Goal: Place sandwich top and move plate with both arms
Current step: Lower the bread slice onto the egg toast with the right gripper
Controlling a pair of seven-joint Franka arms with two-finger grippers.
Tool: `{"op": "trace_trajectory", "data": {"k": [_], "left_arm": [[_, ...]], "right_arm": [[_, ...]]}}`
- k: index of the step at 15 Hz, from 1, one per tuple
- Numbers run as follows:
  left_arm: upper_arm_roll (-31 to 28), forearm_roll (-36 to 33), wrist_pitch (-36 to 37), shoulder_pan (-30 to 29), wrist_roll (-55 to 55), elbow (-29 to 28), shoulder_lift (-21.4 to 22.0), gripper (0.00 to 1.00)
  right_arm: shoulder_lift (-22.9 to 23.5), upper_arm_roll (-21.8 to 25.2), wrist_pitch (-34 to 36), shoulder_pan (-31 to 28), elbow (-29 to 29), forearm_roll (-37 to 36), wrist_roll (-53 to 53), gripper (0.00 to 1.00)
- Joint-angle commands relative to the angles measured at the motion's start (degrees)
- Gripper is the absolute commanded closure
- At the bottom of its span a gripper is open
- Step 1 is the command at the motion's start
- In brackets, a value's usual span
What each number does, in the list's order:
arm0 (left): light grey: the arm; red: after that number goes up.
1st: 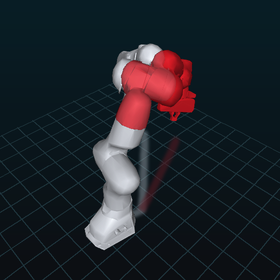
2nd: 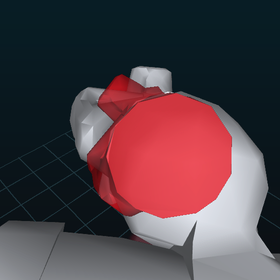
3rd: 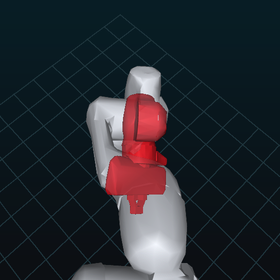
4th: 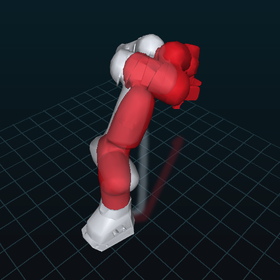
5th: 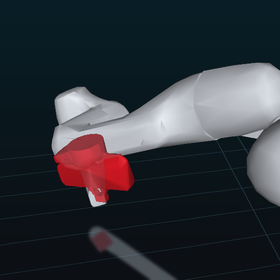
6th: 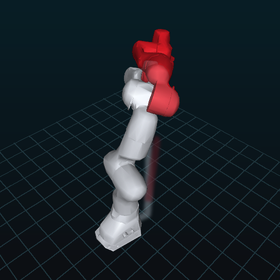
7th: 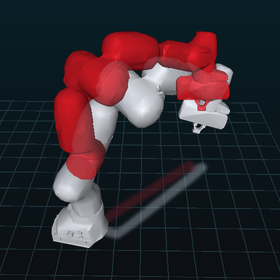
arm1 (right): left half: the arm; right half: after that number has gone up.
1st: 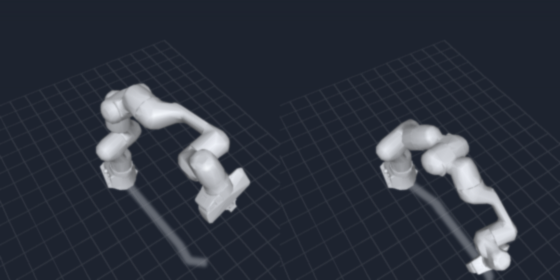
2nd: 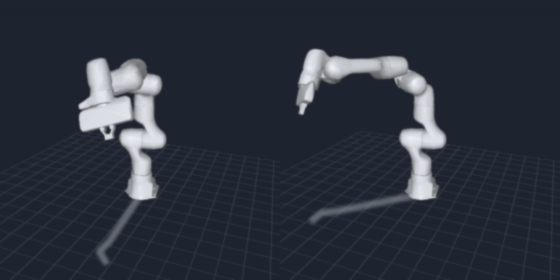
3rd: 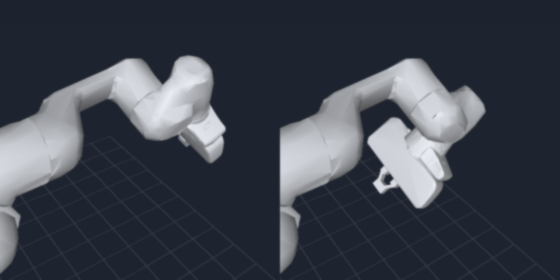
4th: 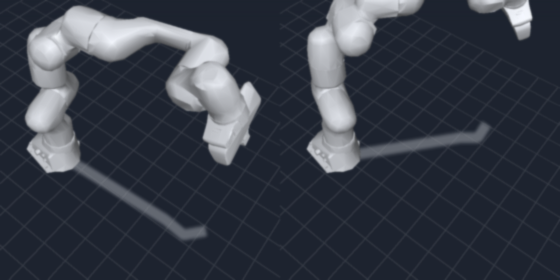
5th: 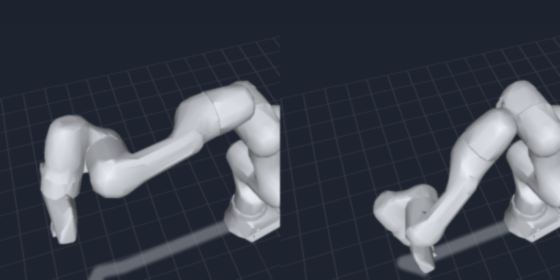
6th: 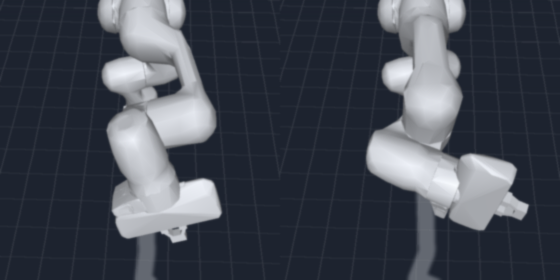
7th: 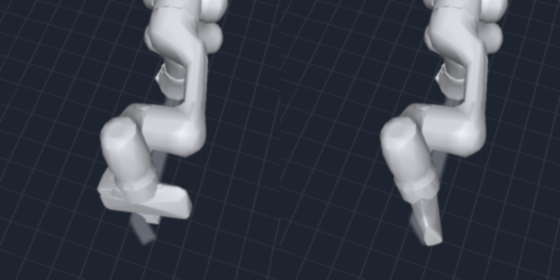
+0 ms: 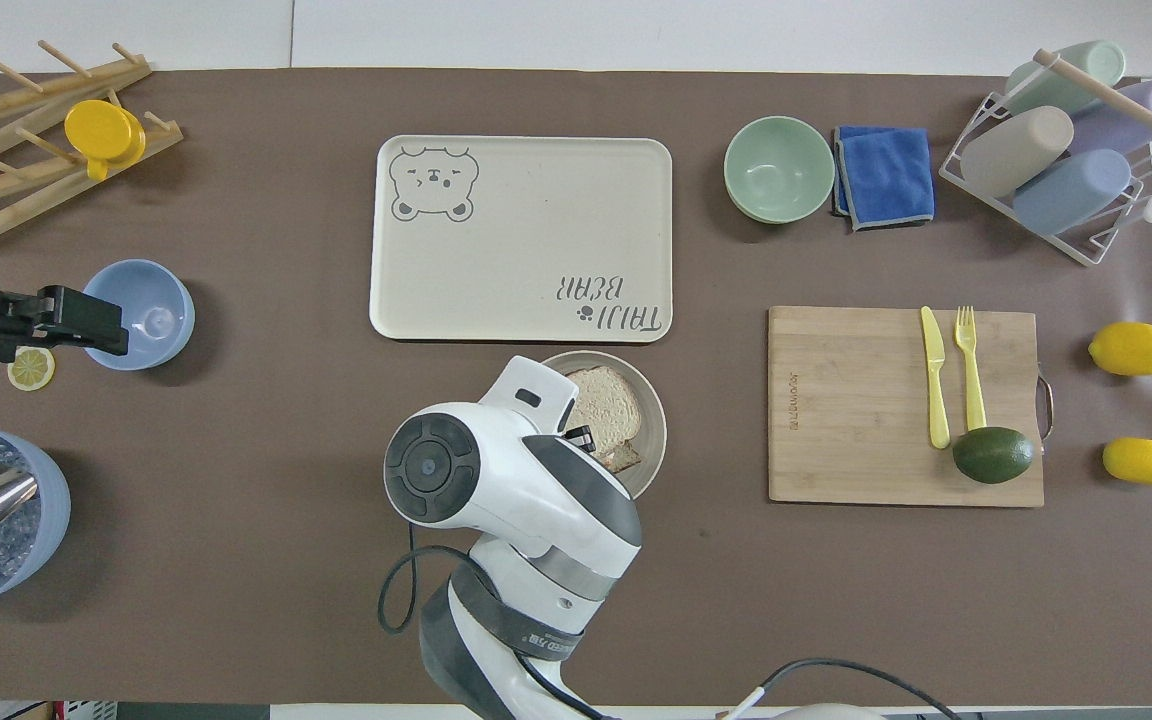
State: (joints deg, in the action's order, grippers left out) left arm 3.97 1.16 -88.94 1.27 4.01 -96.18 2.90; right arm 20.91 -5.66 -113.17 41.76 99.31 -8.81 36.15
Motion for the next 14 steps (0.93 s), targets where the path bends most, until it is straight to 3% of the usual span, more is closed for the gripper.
{"op": "trace_trajectory", "data": {"k": [1, 2, 8, 14], "left_arm": [[0.52, -0.98, 0.34, -0.57, -0.32, -0.32, 0.53, 0.0], [0.6, -1.07, 0.6, -0.57, -0.32, -0.32, 0.53, 0.0], [0.52, -0.99, 0.43, -0.57, -0.32, -0.41, 0.62, 0.0], [0.61, -0.98, 0.78, -0.48, -0.15, -0.41, 0.62, 0.0]], "right_arm": [[-0.96, -0.06, -2.05, 0.17, 1.15, 2.22, 2.43, 0.23], [-1.13, -0.06, -1.97, 0.17, 0.81, 2.22, 2.35, 0.0], [-7.97, -0.06, 2.86, -6.41, 0.71, 4.93, 1.04, 0.0], [-14.56, 0.03, 12.87, -14.41, -0.07, 5.56, -0.29, 0.0]]}}
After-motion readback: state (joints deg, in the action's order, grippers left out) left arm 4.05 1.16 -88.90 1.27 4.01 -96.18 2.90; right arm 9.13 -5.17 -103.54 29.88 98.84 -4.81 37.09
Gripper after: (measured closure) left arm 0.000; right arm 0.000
